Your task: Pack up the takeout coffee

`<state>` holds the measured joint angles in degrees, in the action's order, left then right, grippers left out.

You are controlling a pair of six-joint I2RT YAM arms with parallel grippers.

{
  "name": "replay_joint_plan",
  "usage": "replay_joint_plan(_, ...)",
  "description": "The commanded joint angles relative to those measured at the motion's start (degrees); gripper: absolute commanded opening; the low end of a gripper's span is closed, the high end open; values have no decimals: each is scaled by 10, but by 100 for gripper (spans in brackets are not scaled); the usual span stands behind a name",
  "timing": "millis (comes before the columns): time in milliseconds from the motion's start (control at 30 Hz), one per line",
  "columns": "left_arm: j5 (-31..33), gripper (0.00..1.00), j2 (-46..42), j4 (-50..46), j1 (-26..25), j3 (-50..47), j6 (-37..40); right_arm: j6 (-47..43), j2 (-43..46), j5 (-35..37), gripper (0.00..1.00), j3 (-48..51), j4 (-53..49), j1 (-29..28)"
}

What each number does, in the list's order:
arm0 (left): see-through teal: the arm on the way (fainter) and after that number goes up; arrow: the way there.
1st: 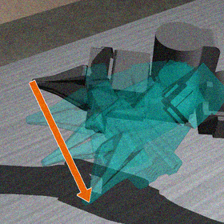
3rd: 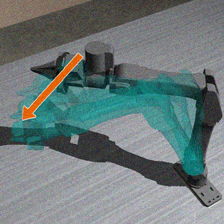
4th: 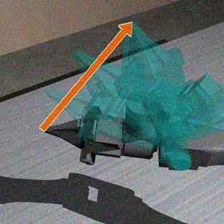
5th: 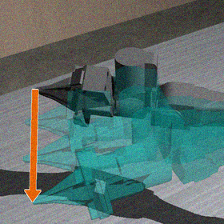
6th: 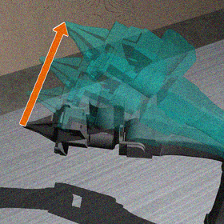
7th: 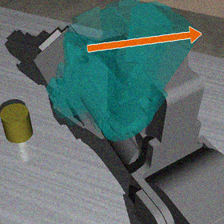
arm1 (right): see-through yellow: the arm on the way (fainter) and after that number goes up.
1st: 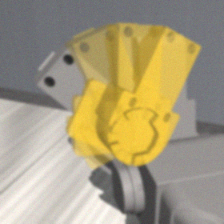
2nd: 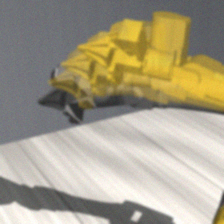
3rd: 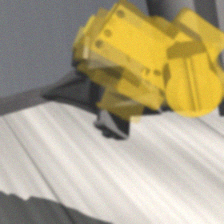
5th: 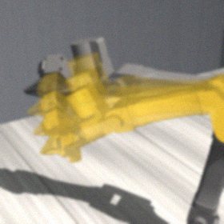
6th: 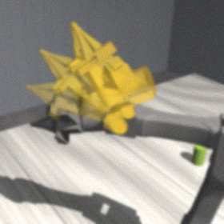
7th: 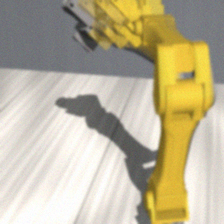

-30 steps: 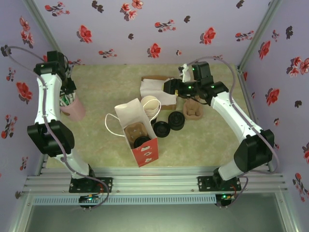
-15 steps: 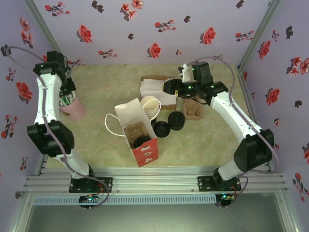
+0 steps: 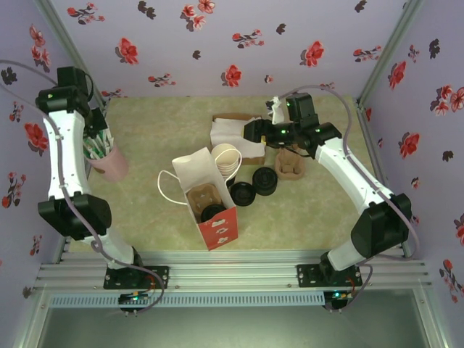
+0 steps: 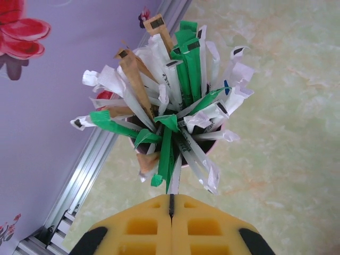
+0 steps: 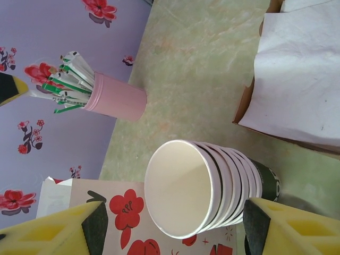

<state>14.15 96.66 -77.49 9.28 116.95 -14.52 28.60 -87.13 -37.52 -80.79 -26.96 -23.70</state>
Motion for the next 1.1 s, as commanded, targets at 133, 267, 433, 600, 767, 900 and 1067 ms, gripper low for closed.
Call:
replay_joint_plan(133,-19,0,-28,-34,-1,64,7,-6,19,23,78,-40,-23,-14)
replay_joint_plan(267,-24,0,-32,-48,-1,109,4,-10,31,38,84,-51,-41,-15)
replay_joint_plan(433,-43,0,-56,-51,-7,159,-1,-13,59,58,92,-61,-59,-15)
replay_joint_plan(600,-89,0,-98,-43,-12,188,-16,-10,94,84,97,-67,-80,-15)
replay_joint_plan(767,-162,0,-180,22,-27,151,-50,2,141,118,99,-56,-96,-16)
replay_joint_plan(900,-242,0,-224,48,-32,139,-79,9,180,155,99,-48,-119,-16)
replay_joint_plan(1067,-362,0,-273,95,-35,82,-120,14,225,200,99,-34,-148,-16)
